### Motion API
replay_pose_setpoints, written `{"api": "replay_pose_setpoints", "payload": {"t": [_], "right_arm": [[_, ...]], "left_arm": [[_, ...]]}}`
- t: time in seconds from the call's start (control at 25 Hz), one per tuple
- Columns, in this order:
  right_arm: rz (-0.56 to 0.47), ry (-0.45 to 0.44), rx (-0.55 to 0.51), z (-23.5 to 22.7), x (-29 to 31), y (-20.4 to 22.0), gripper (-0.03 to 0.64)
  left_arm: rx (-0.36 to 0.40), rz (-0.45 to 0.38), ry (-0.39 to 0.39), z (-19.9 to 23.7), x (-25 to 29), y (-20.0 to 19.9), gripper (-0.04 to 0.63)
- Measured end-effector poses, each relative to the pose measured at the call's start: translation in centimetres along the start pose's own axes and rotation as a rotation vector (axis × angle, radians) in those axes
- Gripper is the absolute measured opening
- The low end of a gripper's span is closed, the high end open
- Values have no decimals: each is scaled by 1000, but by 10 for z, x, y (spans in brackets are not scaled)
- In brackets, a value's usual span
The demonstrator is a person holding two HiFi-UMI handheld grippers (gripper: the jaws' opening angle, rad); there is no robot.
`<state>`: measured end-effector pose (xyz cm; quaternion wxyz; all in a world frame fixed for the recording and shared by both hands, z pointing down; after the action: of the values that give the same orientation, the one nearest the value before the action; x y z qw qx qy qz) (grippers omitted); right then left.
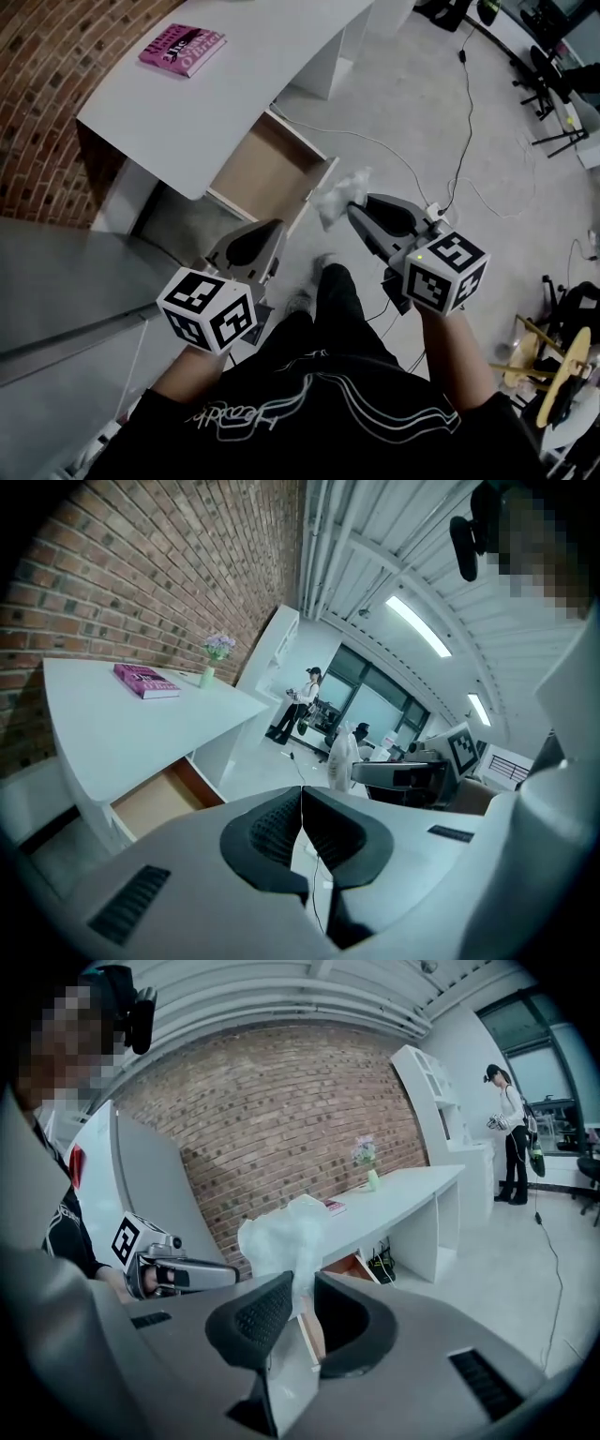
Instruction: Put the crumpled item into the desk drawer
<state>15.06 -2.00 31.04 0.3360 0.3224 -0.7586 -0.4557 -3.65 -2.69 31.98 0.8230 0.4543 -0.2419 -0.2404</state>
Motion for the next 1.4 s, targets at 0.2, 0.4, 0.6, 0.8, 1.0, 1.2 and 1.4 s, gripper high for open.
{"api": "replay_pose_setpoints", "payload": {"t": [0.2,0.4,0.6,0.8,1.0,1.2,1.4], "right_arm": [[64,-48,-8,-22,40,4,86],[131,-109,-11,-48,90,8,86],[206,-141,-41,-76,133,20,87],[279,-177,-51,-100,174,39,87],[345,-203,-84,-117,214,64,87],[414,-232,-97,-131,244,95,87],[483,-253,-125,-143,267,129,87]], "left_arm": [[-29,-3,-82,26,8,3,21],[-59,11,-173,55,24,6,21],[-70,40,-226,80,47,12,21],[-102,52,-287,100,63,21,21],[-134,62,-331,119,73,33,21],[-158,69,-372,136,82,45,21],[-171,73,-414,145,84,55,21]]}}
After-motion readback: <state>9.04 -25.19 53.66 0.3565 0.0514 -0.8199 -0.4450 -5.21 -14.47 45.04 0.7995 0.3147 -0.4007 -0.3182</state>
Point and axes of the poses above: the fingertips, and each gripper's own axes: x forward along the fingers, z to its left, y out of its underside, the point moved 6 cm from there along -x, backward along the fingers, and after that the axes turned 13 degrees about -z, right-handed, at the moved point
